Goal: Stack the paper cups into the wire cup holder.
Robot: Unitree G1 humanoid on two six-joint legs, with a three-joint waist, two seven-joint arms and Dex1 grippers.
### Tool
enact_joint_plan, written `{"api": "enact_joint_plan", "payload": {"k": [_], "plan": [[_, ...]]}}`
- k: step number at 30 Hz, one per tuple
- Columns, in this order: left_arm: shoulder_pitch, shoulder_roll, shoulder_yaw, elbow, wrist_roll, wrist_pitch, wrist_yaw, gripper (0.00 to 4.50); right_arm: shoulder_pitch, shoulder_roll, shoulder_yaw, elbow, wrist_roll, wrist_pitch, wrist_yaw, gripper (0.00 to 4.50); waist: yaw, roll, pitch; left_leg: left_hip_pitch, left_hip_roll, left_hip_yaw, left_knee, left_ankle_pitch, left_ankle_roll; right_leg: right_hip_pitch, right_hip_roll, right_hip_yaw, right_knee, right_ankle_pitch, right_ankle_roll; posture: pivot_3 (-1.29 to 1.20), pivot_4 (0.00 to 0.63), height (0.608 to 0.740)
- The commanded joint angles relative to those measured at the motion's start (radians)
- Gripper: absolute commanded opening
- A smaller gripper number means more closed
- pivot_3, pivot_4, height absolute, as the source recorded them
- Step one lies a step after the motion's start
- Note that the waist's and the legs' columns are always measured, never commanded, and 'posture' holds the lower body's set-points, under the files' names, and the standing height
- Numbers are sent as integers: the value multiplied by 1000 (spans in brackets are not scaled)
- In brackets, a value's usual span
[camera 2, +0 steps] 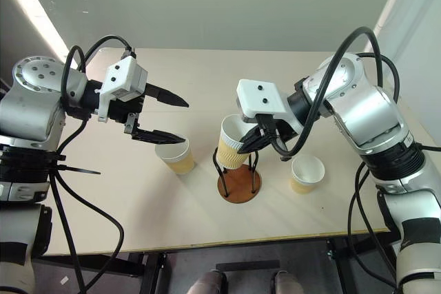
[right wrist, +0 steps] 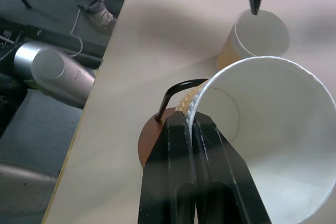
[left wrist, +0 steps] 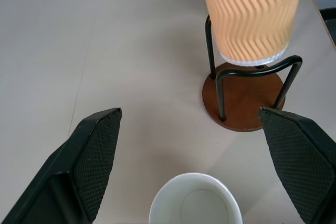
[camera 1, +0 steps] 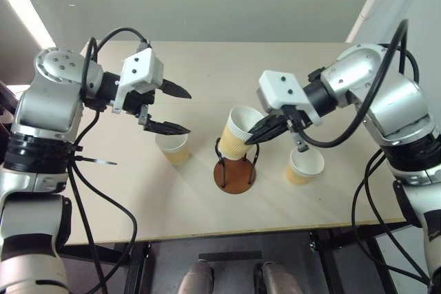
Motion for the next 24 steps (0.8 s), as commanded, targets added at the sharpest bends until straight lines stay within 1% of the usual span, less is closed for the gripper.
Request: {"api": "enact_joint_plan", "payload": {"k": [1, 2, 3, 7, 9, 12, 13, 16, 20, 24], "plan": [[-29, 5, 16, -2, 2, -13, -1, 4500, -7, 3, -12, -21, 4, 1, -11, 411, 0, 0, 0, 0, 0, 0, 0, 0, 0, 0, 0, 0, 0, 0, 0, 0, 150, 740], [-29, 5, 17, -2, 3, -13, -1, 4500, -8, 7, -17, -21, 10, 8, -15, 635, 0, 0, 0, 0, 0, 0, 0, 0, 0, 0, 0, 0, 0, 0, 0, 0, 150, 740], [-29, 5, 17, -2, 3, -12, -1, 4500, -8, 10, -19, -21, 15, 13, -18, 956, 0, 0, 0, 0, 0, 0, 0, 0, 0, 0, 0, 0, 0, 0, 0, 0, 150, 740], [-28, 7, 21, -3, 3, -8, -2, 4500, -12, 16, -29, -26, 29, 30, -27, 2349, 0, 0, 0, 0, 0, 0, 0, 0, 0, 0, 0, 0, 0, 0, 0, 0, 150, 740], [-27, 9, 23, -5, 2, -6, -3, 4500, -12, 20, -35, -28, 35, 38, -37, 3137, 0, 0, 0, 0, 0, 0, 0, 0, 0, 0, 0, 0, 0, 0, 0, 0, 150, 740], [-20, 22, 28, -27, 13, -8, 13, 4500, -15, 30, -88, -22, 83, 89, -65, 4199, 0, 0, 0, 0, 0, 0, 0, 0, 0, 0, 0, 0, 0, 0, 0, 0, 150, 740], [-11, 35, 25, -39, 30, -22, 21, 4500, -18, 27, -106, -20, 97, 105, -72, 4476, 0, 0, 0, 0, 0, 0, 0, 0, 0, 0, 0, 0, 0, 0, 0, 0, 150, 740], [49, 94, 14, -89, 101, -91, 46, 4500, -22, 1, -154, -16, 138, 149, -77, 4476, -2, 0, 0, 0, 0, 0, 0, 0, 0, 0, 0, 0, -1, 0, 0, 0, 150, 740], [126, 158, 34, -173, 116, -99, 60, 4500, -20, -35, -212, -18, 196, 182, -73, 4476, -2, 0, 0, 0, 0, 0, -1, 0, 0, 0, 0, 0, -1, -1, -1, 0, 150, 740], [161, 190, 31, -193, 151, -122, 83, 4500, -29, -64, -230, -9, 231, 188, -56, 4476, -3, 0, 0, 0, 0, 0, -1, 0, 0, 0, 0, 0, 0, -2, -3, 0, 150, 740]]}}
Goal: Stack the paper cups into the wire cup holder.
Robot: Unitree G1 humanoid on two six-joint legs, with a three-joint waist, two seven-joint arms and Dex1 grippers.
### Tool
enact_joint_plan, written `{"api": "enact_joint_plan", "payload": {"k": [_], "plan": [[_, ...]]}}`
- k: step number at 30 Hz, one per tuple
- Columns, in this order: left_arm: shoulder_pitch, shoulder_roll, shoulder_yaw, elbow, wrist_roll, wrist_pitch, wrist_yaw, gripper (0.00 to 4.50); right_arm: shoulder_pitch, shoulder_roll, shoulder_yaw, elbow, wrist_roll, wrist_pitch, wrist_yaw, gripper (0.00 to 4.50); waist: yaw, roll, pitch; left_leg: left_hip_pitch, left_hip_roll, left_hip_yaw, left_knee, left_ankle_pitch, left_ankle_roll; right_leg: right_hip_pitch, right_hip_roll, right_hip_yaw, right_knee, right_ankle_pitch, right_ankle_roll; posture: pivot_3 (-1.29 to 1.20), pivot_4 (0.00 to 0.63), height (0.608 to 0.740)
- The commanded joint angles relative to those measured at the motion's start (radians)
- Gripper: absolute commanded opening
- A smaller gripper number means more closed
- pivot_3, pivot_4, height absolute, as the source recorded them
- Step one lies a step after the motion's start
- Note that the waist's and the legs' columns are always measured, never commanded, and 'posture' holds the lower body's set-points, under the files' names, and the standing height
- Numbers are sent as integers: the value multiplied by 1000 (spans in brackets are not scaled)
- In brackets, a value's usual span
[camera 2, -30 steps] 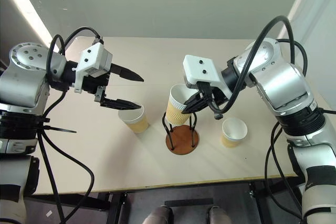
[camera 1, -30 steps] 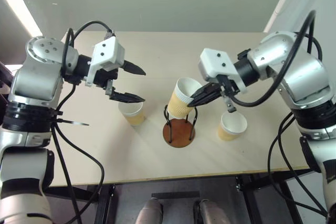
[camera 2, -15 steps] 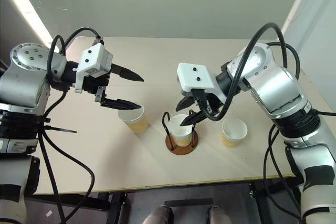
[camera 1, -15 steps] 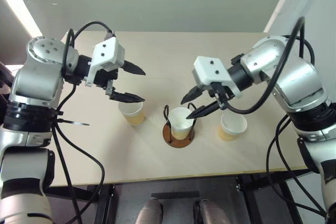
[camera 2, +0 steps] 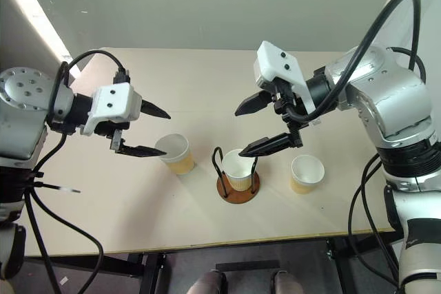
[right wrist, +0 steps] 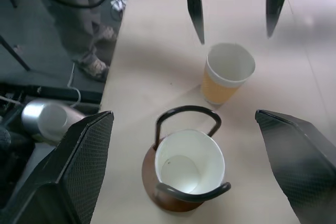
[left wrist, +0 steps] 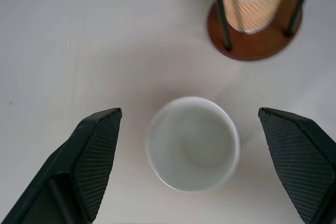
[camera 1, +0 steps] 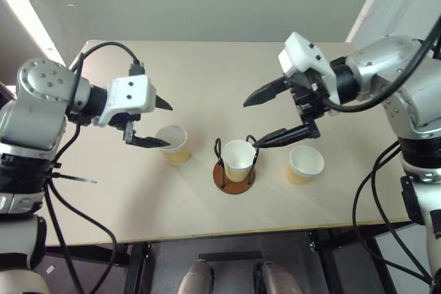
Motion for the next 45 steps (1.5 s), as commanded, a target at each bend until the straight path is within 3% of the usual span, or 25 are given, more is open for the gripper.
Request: {"api": "enact_joint_plan", "payload": {"k": [1, 27, 41, 45], "plan": [[5, 29, 27, -35, 24, -25, 24, 4500, -29, -29, -43, -3, 33, -1, 12, 4476, 0, 0, 0, 0, 0, 0, 0, 0, 0, 0, 0, 0, 0, -1, -2, 0, 150, 740], [107, 19, -62, 37, 135, -178, -1, 4500, -35, -88, -23, -12, 75, 40, 38, 4476, -1, 0, 0, 0, 0, 0, 0, 1, 1, 0, 0, 0, 2, -1, -6, 0, 150, 740], [8, -113, -129, 223, 212, -297, 12, 4500, -8, -78, -57, -50, 112, 36, -3, 4476, 0, 0, 0, 0, 0, 0, 0, 1, 1, 0, 0, 0, 2, 2, 0, 0, 150, 740], [-22, -139, -133, 240, 206, -300, -1, 3541, -2, -87, -60, -57, 123, 38, -12, 4500, 0, 0, 0, 0, 0, 0, 0, 1, 1, 0, 0, 0, 1, 3, 1, 0, 150, 740]]}}
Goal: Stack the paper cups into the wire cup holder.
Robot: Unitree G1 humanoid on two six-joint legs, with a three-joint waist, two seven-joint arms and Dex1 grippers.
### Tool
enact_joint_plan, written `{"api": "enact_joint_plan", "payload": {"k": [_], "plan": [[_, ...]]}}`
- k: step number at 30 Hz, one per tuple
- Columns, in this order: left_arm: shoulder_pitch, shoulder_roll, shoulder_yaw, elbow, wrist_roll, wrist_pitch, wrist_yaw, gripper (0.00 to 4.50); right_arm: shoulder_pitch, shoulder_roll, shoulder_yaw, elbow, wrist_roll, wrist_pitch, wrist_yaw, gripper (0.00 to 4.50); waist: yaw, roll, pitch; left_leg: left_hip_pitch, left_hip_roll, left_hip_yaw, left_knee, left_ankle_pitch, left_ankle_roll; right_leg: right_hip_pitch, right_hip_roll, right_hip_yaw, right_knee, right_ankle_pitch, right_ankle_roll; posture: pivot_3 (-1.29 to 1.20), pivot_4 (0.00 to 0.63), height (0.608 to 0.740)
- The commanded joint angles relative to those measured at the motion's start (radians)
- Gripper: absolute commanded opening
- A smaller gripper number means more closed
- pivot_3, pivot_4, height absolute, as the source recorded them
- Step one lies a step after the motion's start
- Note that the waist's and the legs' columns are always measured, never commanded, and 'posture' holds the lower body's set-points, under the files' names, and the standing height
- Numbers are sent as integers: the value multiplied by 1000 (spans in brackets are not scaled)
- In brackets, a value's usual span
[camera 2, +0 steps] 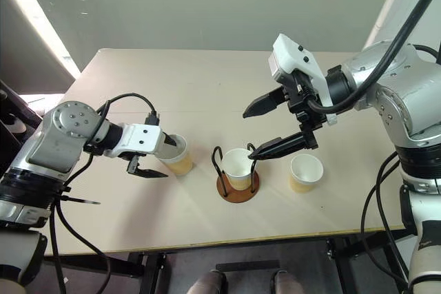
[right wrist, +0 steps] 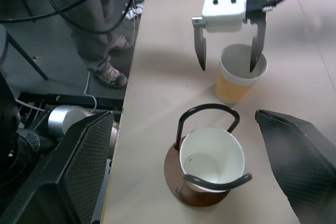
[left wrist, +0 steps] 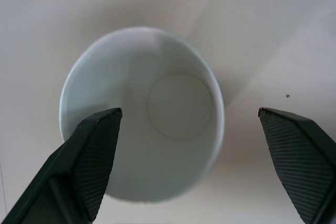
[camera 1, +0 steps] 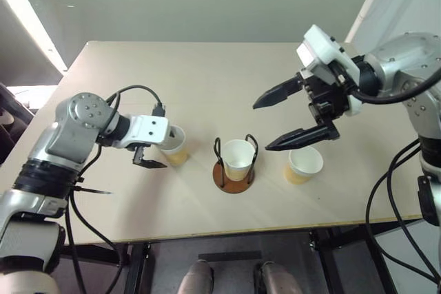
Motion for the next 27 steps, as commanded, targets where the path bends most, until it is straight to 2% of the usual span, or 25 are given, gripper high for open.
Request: {"api": "enact_joint_plan", "payload": {"k": [1, 10, 19, 27], "plan": [[-49, -3, 8, 3, 0, -12, -17, 3171, -3, -17, -48, -24, 23, -5, -10, 4500, 0, 0, 0, 0, 0, 0, 0, 0, 0, 0, 0, 0, 0, 0, 0, 0, 150, 740], [-94, 1, 13, 7, -38, 8, -116, 22, 9, -32, -50, -25, 42, -3, -15, 4500, 0, 0, 0, 0, 0, 0, 0, 0, 0, 0, 0, 0, 0, 0, 0, 0, 150, 740], [-143, 19, -3, 21, -69, 24, -138, 22, 23, -37, -64, -33, 63, 6, -24, 4500, 0, 0, 0, 0, 0, 0, 0, 0, 0, 0, 0, 0, 0, 0, 1, 0, 150, 740], [-354, -14, -52, 53, -262, 137, -138, 22, 74, -108, -90, -56, 67, 9, -32, 4500, 8, 0, 0, -2, 0, 0, 1, 0, 1, 0, -1, 0, -1, 1, 1, 0, 150, 740]]}}
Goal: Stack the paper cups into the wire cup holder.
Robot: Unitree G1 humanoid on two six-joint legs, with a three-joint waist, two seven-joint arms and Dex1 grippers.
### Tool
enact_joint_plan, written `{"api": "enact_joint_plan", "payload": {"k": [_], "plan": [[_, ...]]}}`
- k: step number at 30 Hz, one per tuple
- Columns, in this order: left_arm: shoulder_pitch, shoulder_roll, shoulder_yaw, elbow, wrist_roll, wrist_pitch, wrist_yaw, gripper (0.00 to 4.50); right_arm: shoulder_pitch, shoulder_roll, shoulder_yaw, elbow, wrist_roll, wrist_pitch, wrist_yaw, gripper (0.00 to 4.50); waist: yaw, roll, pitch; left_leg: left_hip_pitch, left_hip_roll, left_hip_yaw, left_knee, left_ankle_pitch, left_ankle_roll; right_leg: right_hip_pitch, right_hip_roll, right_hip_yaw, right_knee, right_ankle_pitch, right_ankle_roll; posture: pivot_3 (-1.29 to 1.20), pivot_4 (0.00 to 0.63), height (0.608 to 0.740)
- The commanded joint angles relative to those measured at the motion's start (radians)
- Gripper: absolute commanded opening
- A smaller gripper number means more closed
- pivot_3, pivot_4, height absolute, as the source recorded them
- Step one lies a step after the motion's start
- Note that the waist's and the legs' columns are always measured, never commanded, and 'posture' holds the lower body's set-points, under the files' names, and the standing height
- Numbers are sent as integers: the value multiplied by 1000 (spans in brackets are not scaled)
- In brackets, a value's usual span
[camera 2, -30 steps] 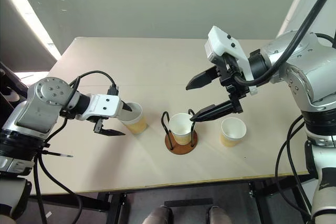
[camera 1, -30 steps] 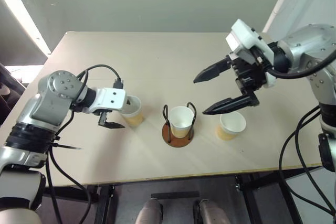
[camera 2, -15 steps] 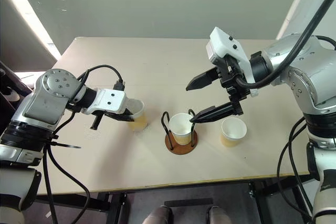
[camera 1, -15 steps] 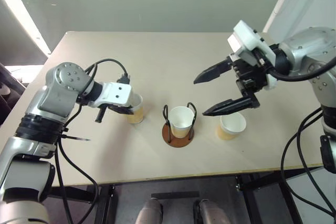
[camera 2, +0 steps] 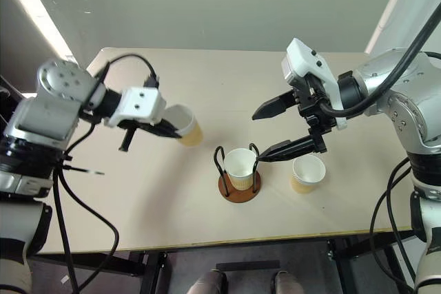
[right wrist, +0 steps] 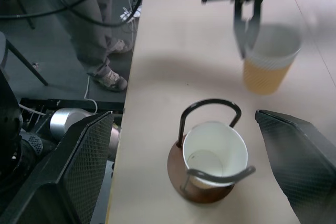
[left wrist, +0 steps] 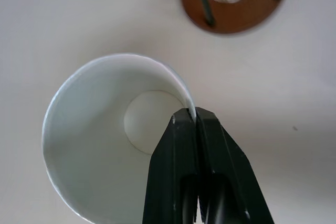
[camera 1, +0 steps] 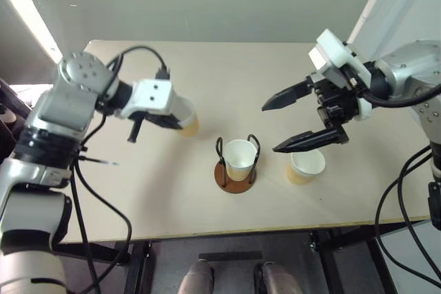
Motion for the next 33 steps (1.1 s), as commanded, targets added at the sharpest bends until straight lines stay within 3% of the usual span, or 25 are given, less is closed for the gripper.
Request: {"api": "enact_joint_plan", "payload": {"k": [1, 10, 17, 23, 33], "plan": [[-94, -12, -12, 4, -111, 57, -36, 22, 14, -36, -63, -43, 20, 7, -17, 4500, 0, 0, 0, 0, 0, 0, 0, 0, 0, 0, 0, 0, 0, 0, 0, 0, 150, 740], [-271, -39, -167, -25, -369, 112, -36, 22, 56, -98, -127, -110, 65, 86, -93, 4500, 0, 0, 0, -1, 0, 2, 0, 0, 1, 0, 0, 1, -2, 1, 4, 0, 150, 740], [-329, -17, -346, -40, -479, 54, -36, 22, 73, -125, -152, -140, 90, 111, -132, 4500, 0, 0, 0, -1, 1, 3, 1, 0, 1, 1, 0, 2, -2, 2, 6, 0, 150, 740], [-343, -31, -452, -43, -510, -2, -36, 22, 78, -141, -161, -149, 105, 117, -148, 4500, 0, 0, 0, -1, 0, 4, 1, 0, 2, 1, 0, 3, -3, 2, 8, 0, 150, 740], [-326, -66, -492, -74, -528, -29, -36, 22, 77, -154, -157, -153, 115, 118, -166, 4500, 5, 0, 0, -2, -1, 5, 3, -1, 3, 1, -1, 3, -3, 3, 11, 0, 150, 740]]}}
